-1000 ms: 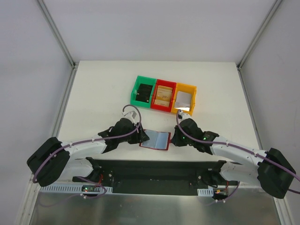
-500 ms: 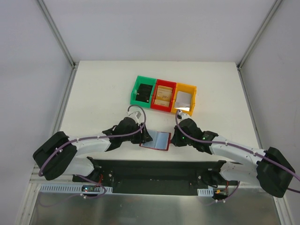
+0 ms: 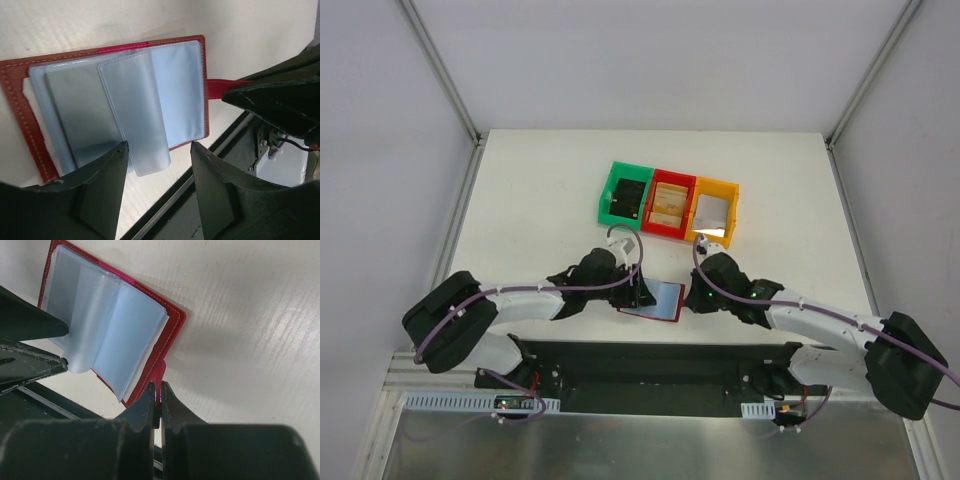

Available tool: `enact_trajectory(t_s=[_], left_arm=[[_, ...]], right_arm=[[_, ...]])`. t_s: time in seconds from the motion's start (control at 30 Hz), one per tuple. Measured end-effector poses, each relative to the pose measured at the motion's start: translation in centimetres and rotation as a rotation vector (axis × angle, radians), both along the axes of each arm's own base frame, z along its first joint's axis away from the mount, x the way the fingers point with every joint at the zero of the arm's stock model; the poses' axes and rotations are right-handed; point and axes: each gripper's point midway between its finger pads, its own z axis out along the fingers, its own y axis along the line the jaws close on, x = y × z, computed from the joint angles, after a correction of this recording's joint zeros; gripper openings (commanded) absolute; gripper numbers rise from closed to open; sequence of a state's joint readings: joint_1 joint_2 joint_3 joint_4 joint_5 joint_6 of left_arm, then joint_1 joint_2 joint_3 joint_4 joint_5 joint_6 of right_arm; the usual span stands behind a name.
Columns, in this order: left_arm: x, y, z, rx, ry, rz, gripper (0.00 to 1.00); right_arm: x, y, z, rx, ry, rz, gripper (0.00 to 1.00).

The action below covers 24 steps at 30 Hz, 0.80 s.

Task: Take the credit cards out of the card holder
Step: Remove the credit card from the card holder.

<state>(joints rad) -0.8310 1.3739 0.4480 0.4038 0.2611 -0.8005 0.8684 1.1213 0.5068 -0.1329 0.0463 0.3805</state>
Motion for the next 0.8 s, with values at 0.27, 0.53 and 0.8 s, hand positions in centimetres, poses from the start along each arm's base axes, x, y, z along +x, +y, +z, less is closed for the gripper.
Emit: enact_trajectory(t_s=[0.27,0.53,0.8], left_arm=[[-0.8,-2.3,1.8,-0.081,-0.033,-0.121,0.53],[-1.2,-4.7,5.3,-0.174,-0.116,-0.226,0.57],[1.0,-0.8,5.6,-0.054,-0.2,-0.02,0.69]], right_arm=[[0.0,0.0,-0.1,-0.001,0.003,0.001,0.0],[0.0,0.0,-0.1,-0.003,0.004,0.001,0.0],[0.0,0.0,-0.2,-0.003,0.005,0.001,0.0]])
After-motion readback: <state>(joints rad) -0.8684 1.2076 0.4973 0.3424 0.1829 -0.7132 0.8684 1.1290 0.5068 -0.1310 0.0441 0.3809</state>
